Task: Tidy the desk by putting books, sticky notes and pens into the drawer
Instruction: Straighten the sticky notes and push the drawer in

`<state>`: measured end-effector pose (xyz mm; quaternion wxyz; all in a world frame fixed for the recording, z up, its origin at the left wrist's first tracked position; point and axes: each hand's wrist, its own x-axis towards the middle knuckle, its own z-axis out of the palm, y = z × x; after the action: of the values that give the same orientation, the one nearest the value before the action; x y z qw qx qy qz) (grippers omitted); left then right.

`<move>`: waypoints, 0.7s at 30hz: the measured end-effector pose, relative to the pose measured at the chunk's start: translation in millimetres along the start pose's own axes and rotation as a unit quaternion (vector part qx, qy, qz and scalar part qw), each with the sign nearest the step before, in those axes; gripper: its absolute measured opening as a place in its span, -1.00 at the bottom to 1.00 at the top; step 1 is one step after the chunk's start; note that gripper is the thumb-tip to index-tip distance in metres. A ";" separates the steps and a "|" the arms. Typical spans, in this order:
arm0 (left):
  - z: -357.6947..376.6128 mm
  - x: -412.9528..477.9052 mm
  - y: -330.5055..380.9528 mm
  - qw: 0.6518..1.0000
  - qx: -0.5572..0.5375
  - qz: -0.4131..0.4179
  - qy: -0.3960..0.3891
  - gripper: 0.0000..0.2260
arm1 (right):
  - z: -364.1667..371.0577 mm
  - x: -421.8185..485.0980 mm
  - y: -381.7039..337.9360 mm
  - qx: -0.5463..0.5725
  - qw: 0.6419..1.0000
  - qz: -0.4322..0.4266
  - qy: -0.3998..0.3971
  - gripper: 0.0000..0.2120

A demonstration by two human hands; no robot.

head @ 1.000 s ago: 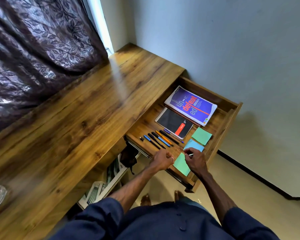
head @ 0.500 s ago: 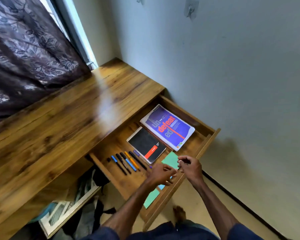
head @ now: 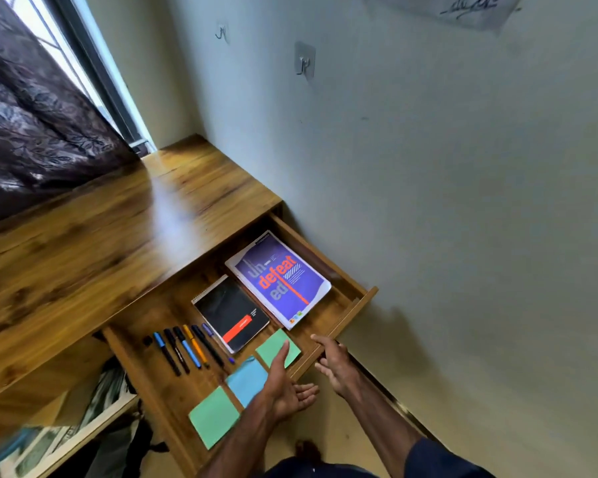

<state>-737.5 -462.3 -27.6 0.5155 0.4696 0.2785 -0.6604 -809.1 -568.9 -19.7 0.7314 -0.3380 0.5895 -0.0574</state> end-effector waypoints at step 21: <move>-23.0 -15.1 64.9 0.953 -0.260 0.149 0.047 0.02 | 79.2 17.9 -43.8 0.066 0.994 0.028 -0.085 -0.27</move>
<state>-668.2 -456.7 -15.6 0.6988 0.3861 0.3911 -0.4579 -718.6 -577.2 -3.8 0.8007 -0.2761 0.5296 -0.0470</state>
